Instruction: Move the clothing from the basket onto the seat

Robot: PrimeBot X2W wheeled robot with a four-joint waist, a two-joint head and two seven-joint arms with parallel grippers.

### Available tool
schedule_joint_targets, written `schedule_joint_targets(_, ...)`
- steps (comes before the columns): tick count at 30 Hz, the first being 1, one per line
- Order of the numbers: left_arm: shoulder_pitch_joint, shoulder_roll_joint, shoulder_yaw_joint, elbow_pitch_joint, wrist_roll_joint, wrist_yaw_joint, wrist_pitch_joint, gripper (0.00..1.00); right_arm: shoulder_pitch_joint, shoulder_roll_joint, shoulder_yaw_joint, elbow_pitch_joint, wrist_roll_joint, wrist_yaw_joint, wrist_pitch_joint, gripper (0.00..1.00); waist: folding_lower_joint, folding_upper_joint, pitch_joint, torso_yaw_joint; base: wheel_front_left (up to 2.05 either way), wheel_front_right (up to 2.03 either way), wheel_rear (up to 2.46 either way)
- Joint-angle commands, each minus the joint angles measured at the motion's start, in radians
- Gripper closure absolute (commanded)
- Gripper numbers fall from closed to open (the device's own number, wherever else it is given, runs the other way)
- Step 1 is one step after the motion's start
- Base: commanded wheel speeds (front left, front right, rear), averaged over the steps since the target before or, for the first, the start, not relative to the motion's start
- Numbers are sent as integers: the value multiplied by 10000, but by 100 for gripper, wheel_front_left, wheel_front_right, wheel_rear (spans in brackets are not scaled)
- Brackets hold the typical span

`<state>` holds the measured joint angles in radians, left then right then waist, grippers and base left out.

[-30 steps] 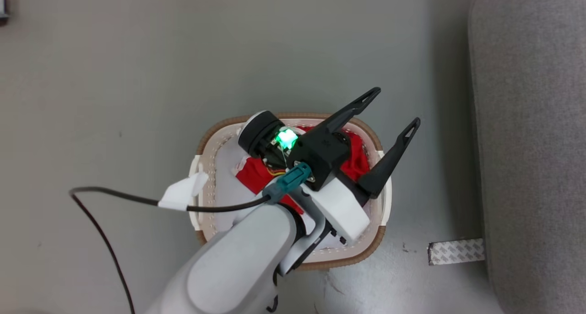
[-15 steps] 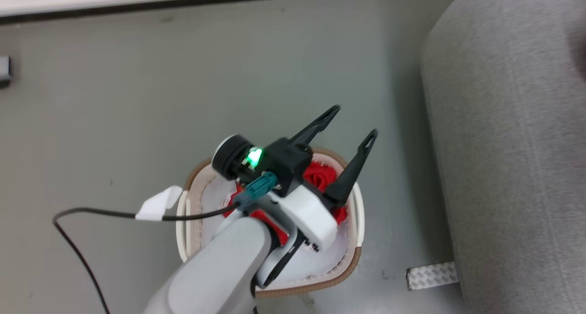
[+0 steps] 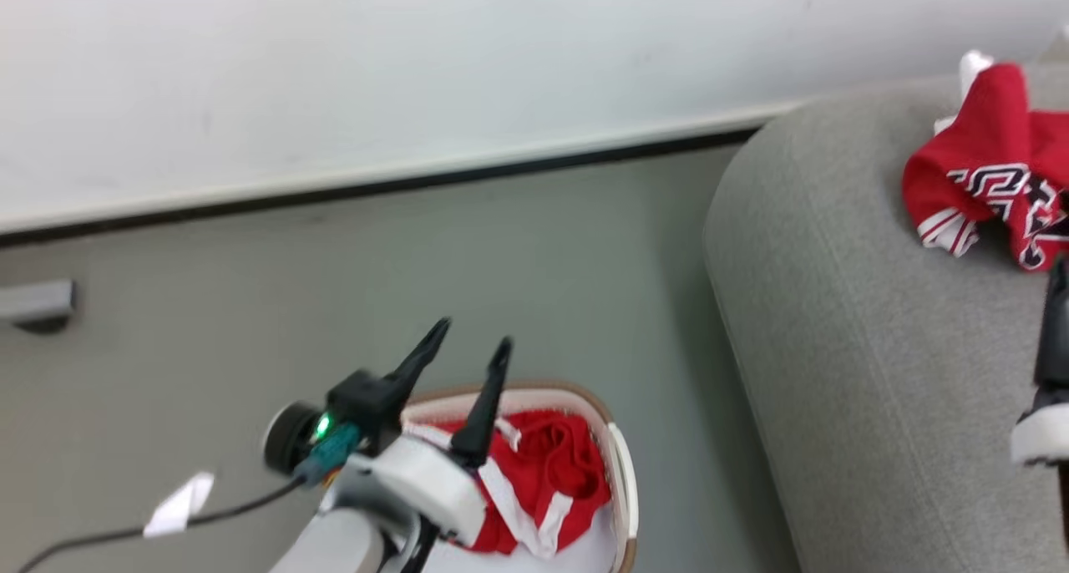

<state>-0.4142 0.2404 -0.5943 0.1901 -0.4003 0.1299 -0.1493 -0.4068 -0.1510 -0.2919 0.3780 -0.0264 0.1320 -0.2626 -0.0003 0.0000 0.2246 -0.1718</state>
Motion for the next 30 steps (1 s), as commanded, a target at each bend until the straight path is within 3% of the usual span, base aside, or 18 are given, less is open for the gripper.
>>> schedule_joint_targets(1,446,144,139,109,-190,153,-222,0,535,75,189,-338,-32,-25,-31,0,3,0,-935,97,0,0,0)
schedule_joint_targets(9,1949,507,788,530,-486,727,-934,0,2624,712,713,-1748,241,-25,-32,0,3,0,-2088,659,0,0,0)
schedule_joint_targets(21,3680,495,2033,181,-421,1188,-1153,0,3895,989,1624,-1536,455,-25,-32,0,3,0,-2716,876,0,0,0)
schedule_joint_targets(30,4220,175,2696,-81,68,895,-1152,0,3869,992,2030,-1142,699,-24,-32,0,3,0,-2731,901,0,0,0)
